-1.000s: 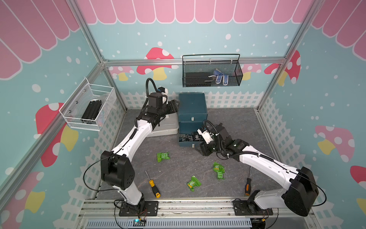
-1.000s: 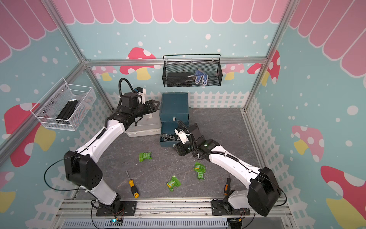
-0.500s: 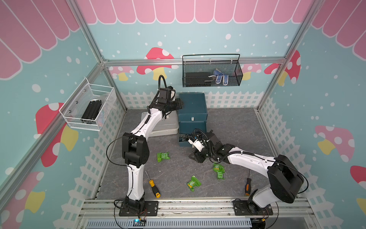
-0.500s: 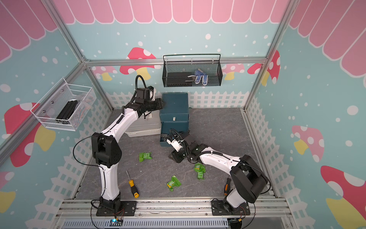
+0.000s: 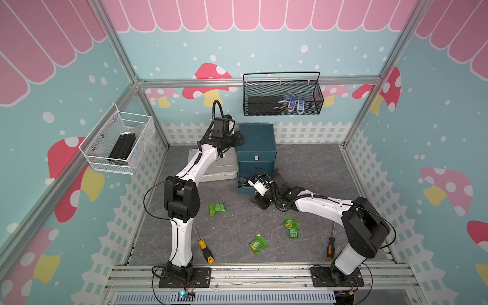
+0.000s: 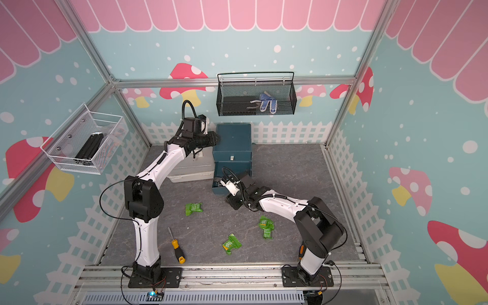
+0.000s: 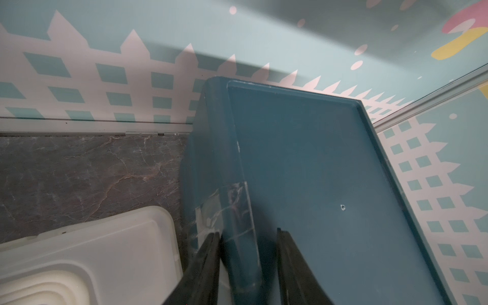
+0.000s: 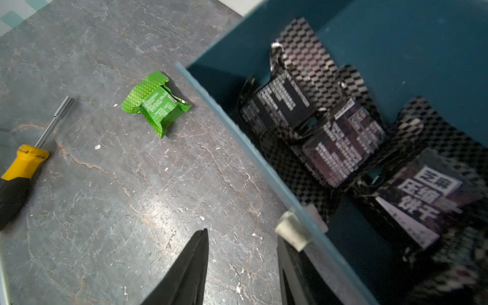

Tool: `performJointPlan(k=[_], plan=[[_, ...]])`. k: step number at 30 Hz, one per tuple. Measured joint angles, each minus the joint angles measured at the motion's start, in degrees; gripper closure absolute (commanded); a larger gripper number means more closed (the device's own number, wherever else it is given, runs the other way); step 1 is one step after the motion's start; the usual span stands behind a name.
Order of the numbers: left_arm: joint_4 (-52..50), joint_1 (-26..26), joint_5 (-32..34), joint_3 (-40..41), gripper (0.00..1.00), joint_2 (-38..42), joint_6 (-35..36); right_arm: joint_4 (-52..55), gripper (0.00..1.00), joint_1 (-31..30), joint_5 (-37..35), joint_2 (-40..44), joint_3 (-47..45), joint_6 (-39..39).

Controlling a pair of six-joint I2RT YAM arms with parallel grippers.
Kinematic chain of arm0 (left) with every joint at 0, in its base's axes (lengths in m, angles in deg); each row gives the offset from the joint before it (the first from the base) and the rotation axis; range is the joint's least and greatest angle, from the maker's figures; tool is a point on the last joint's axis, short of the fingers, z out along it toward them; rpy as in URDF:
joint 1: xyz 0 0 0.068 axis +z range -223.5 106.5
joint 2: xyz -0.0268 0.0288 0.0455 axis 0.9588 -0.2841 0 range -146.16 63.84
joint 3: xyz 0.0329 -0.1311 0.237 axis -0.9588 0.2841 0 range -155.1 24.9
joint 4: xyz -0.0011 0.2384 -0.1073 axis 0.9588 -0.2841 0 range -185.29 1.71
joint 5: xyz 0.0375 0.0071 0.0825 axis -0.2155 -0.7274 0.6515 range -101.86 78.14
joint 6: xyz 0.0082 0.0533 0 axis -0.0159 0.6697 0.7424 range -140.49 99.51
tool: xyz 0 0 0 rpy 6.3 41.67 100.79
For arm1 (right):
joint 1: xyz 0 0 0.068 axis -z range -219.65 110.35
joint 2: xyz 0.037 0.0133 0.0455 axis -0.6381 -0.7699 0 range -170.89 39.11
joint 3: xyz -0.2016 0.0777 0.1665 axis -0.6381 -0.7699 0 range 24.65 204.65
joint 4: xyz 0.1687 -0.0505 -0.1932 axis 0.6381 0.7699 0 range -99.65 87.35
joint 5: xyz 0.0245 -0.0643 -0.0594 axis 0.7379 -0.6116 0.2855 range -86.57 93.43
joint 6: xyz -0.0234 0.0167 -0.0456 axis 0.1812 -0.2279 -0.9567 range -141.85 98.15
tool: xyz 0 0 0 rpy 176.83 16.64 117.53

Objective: Place the cookies into the drawer by color
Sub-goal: Close the drawer in the storage box.

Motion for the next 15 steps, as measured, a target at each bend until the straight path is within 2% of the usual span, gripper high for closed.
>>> performJointPlan(k=[15], plan=[[3.8, -0.26, 0.5, 3.34, 0.67, 1.31, 0.17, 4.94, 0.55, 3.58, -8.76, -10.08, 17.03, -5.29]])
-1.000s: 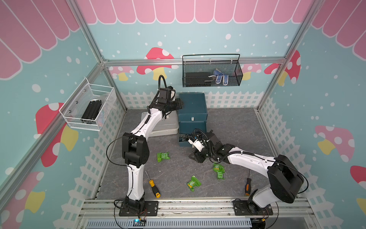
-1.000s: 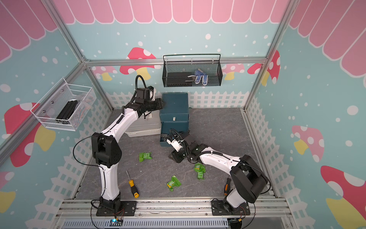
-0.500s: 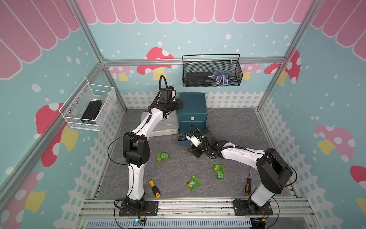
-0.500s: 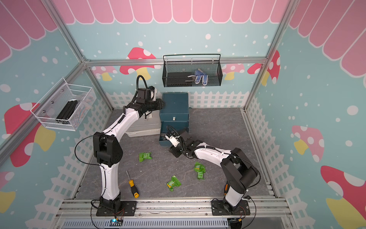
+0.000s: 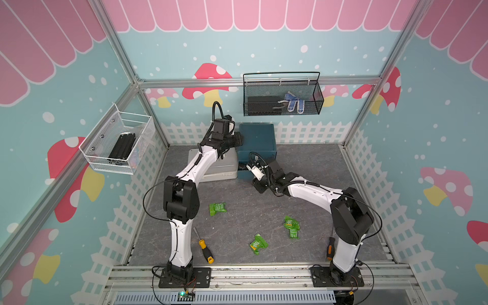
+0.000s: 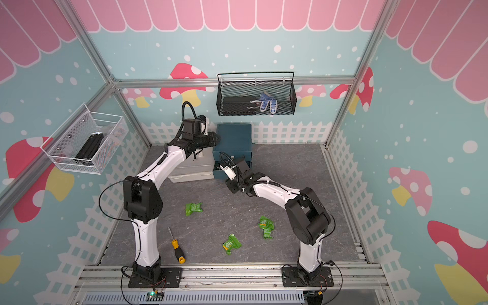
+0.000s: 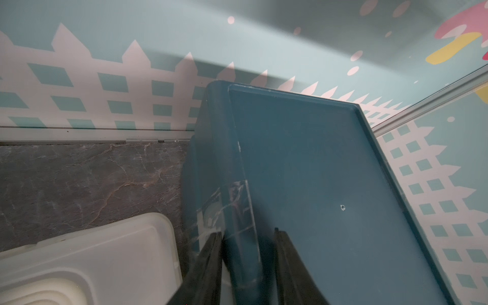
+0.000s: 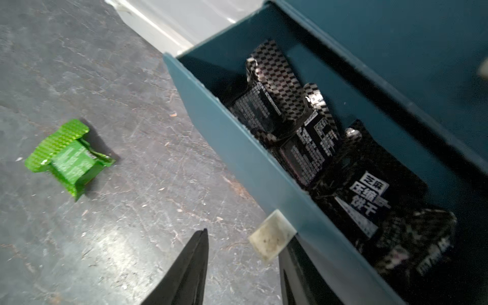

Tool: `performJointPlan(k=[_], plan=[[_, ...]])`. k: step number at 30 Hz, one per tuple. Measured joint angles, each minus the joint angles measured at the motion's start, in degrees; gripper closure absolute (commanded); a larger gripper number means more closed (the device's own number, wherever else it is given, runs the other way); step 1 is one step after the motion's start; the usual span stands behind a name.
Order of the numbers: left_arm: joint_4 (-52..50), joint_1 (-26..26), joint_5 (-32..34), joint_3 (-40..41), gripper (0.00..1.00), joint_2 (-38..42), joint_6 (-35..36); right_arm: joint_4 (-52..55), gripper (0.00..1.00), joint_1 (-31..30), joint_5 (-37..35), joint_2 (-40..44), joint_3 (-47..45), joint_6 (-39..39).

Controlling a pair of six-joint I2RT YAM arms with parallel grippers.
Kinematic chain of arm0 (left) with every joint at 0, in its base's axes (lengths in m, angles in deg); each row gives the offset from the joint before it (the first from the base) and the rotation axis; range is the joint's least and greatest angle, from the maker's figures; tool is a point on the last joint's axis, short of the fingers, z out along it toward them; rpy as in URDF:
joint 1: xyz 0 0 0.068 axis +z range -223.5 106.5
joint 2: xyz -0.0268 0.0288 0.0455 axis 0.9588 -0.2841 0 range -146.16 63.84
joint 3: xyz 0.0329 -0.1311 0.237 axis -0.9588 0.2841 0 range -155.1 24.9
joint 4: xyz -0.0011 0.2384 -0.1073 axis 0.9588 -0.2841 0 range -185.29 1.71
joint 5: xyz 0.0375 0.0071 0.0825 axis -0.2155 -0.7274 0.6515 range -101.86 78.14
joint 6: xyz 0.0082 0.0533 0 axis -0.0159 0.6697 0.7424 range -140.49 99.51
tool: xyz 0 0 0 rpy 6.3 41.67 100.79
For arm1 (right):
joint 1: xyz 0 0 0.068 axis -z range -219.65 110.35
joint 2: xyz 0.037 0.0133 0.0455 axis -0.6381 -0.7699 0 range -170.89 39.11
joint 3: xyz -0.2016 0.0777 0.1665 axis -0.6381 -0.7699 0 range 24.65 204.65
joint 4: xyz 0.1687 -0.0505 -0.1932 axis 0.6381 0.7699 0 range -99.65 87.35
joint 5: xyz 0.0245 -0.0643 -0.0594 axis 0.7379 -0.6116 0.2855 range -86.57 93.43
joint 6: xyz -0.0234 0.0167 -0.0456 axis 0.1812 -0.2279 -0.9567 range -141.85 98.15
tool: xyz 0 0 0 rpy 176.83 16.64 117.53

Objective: Place the cookies into the drawer by color
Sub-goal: Close the drawer in the storage box.

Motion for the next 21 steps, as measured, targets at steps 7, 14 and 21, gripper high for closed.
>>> performJointPlan(k=[7, 14, 21], plan=[[0.57, -0.17, 0.09, 0.66, 0.67, 0.31, 0.15, 1.2, 0.54, 1.03, -4.59, -6.88, 7.48, -2.32], [1.49, -0.33, 0.59, 1.77, 0.67, 0.87, 0.37, 2.12, 0.53, 0.87, -8.28, -8.35, 11.06, -4.31], [1.57, -0.42, 0.96, 2.12, 0.65, 1.14, 0.63, 1.27, 0.52, 0.76, -8.87, -8.37, 10.6, -5.66]])
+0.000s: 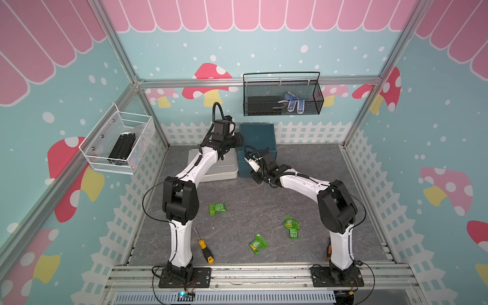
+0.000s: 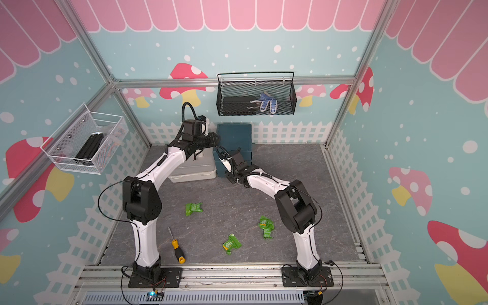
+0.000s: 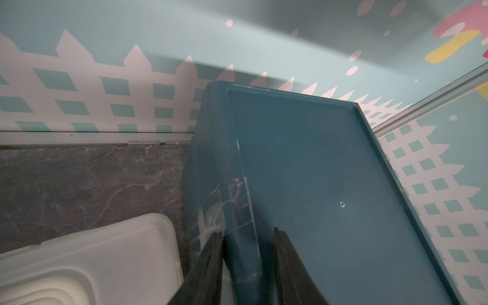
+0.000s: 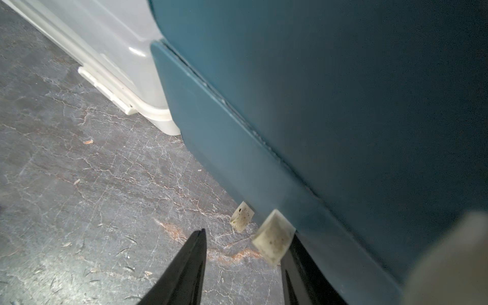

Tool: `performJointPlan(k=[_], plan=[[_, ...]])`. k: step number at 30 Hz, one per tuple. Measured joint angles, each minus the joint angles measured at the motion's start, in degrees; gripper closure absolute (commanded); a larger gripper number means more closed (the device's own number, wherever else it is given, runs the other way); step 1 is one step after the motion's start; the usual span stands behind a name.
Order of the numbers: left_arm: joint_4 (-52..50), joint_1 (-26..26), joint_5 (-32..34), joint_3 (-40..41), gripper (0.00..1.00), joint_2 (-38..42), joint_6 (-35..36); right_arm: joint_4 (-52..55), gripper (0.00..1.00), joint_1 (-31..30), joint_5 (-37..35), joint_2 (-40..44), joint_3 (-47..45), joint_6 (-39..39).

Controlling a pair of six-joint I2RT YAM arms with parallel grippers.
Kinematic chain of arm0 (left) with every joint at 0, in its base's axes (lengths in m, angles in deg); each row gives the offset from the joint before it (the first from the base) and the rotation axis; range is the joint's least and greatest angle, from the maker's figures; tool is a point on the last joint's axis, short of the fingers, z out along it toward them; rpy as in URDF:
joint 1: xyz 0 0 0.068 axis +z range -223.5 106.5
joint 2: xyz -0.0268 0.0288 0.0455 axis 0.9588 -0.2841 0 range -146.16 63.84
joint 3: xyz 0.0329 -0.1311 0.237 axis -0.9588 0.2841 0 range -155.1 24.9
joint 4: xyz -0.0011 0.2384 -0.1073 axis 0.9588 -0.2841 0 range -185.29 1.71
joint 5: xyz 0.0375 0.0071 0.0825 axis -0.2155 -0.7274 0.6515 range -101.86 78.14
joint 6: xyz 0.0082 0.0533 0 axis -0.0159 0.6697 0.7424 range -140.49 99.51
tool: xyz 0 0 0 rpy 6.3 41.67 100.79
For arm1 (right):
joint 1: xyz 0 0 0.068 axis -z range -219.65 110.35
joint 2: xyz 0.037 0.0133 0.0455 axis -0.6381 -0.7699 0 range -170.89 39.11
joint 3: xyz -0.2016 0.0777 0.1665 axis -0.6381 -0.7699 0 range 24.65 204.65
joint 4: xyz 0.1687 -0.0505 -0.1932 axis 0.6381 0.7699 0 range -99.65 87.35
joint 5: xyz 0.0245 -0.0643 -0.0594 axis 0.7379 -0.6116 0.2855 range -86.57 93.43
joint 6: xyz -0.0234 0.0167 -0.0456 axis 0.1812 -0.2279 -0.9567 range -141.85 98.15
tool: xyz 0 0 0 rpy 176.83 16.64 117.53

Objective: Place the cookies into the drawer by color
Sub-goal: Close the drawer in the storage box, then open the drawer in the storage box.

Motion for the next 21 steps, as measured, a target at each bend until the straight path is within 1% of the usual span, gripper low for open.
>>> performJointPlan(k=[3, 5, 7, 8, 10, 12, 13, 16, 19, 21], plan=[[-0.57, -0.11, 0.07, 0.17, 0.59, 0.37, 0.15, -0.92, 0.52, 0.0, 0.87, 0.07, -0.66, 0.0], [-1.75, -0.39, 0.07, 0.44, 0.49, 0.94, 0.13, -2.21, 0.51, 0.15, 2.38, 0.87, -2.23, 0.22], [-3.3, -1.05, 0.52, 0.94, 0.35, 1.86, 0.09, -2.95, 0.49, 0.2, 4.11, 2.82, -4.42, 0.81], [-4.24, -1.55, 1.11, 1.44, 0.29, 2.6, 0.2, -3.3, 0.46, 0.15, 5.01, 4.37, -5.79, 1.25], [-5.44, -2.73, 2.4, 3.08, 0.21, 4.52, 0.44, -4.57, 0.39, 0.09, 6.49, 8.7, -8.76, 2.29], [-5.53, -3.96, 3.17, 5.84, 0.17, 7.37, 0.52, -5.88, 0.3, 0.07, 7.41, 13.9, -11.3, 3.43], [-5.29, -4.57, 3.37, 7.69, 0.14, 9.25, 0.44, -6.6, 0.29, 0.11, 7.56, 16.48, -12.11, 4.04], [-1.51, -5.16, 3.19, 14.86, 0.01, 16.02, -1.09, -8.81, 0.25, 0.92, 8.22, 22.34, -12.48, 6.08], [7.28, -4.81, 2.73, 25.62, 0.0, 24.39, -5.01, -10.23, 0.25, 3.67, 10.03, 25.0, -12.31, 8.68], [14.82, -4.61, 1.9, 33.75, 0.0, 29.77, -9.79, -10.58, 0.24, 6.8, 11.54, 25.05, -12.0, 11.26]])
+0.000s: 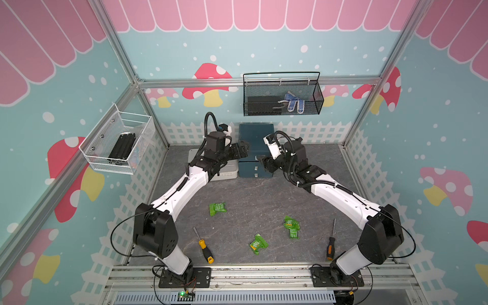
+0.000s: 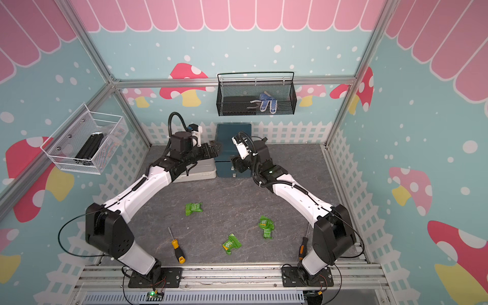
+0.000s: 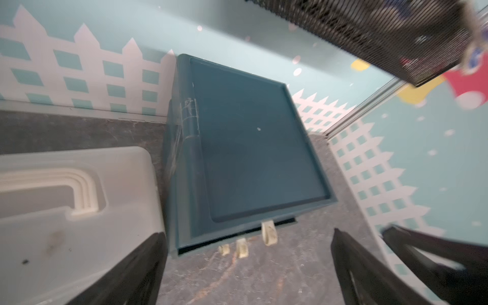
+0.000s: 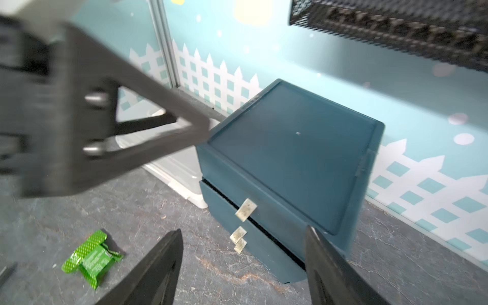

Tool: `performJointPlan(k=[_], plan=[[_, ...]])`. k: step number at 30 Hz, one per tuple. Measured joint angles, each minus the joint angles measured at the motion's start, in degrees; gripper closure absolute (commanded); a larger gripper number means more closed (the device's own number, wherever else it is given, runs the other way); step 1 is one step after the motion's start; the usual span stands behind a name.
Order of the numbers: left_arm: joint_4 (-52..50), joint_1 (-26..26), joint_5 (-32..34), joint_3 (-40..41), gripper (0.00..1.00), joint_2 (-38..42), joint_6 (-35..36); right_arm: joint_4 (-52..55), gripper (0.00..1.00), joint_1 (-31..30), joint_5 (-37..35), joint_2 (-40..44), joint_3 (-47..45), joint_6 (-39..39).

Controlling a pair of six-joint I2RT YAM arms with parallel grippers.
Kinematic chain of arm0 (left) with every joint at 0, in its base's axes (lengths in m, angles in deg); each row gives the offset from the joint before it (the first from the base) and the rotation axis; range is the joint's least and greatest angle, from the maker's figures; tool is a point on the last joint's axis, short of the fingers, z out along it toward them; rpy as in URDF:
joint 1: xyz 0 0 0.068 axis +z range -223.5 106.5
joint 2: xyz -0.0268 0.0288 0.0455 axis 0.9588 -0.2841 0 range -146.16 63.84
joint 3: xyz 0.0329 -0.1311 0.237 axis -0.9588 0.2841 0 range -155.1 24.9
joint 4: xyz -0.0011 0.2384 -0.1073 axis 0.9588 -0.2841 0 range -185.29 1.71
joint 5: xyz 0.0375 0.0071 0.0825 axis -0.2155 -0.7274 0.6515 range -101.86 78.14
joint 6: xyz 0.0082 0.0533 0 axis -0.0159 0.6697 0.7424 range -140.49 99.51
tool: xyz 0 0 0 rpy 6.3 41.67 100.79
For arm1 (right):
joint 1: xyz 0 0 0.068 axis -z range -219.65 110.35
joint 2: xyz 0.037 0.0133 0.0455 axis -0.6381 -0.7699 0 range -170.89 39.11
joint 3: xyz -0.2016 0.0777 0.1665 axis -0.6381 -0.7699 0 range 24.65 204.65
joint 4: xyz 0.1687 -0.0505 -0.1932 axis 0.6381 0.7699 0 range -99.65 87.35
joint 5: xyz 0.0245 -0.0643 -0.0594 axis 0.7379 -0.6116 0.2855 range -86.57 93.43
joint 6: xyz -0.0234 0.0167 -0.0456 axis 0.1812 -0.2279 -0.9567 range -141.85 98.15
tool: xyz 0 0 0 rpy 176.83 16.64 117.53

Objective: Place the cookies into the drawer by color
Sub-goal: Open the drawer in the storage box.

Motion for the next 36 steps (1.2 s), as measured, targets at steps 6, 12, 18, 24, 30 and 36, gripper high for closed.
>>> performJointPlan(k=[6, 12, 18, 24, 30, 36], plan=[[23.85, -1.01, -0.22, 19.45, 0.01, 5.92, -16.65, 2.08, 0.25, 8.13, 3.08, -5.22, 5.09, 8.31], [42.38, -8.24, 7.41, 33.16, 0.06, 0.87, -28.94, 4.68, 0.31, 9.94, 5.31, -14.14, 15.04, 12.55], [54.77, -13.66, 15.45, 36.17, 0.08, -8.26, -34.71, 7.43, 0.41, 9.92, 8.2, -21.64, 22.05, 13.64], [67.56, -14.45, 19.39, 36.02, 0.17, -19.52, -37.9, 9.11, 0.44, 10.58, 9.01, -23.96, 24.35, 13.22], [71.87, -14.95, 23.71, 35.21, 0.18, -25.18, -37.9, 9.16, 0.44, 10.54, 8.26, -23.96, 24.35, 12.11], [76.13, -15.15, 24.41, 30.21, 0.28, -31.17, -39.01, 8.94, 0.41, 10.54, 8.61, -24.15, 24.35, 11.52]])
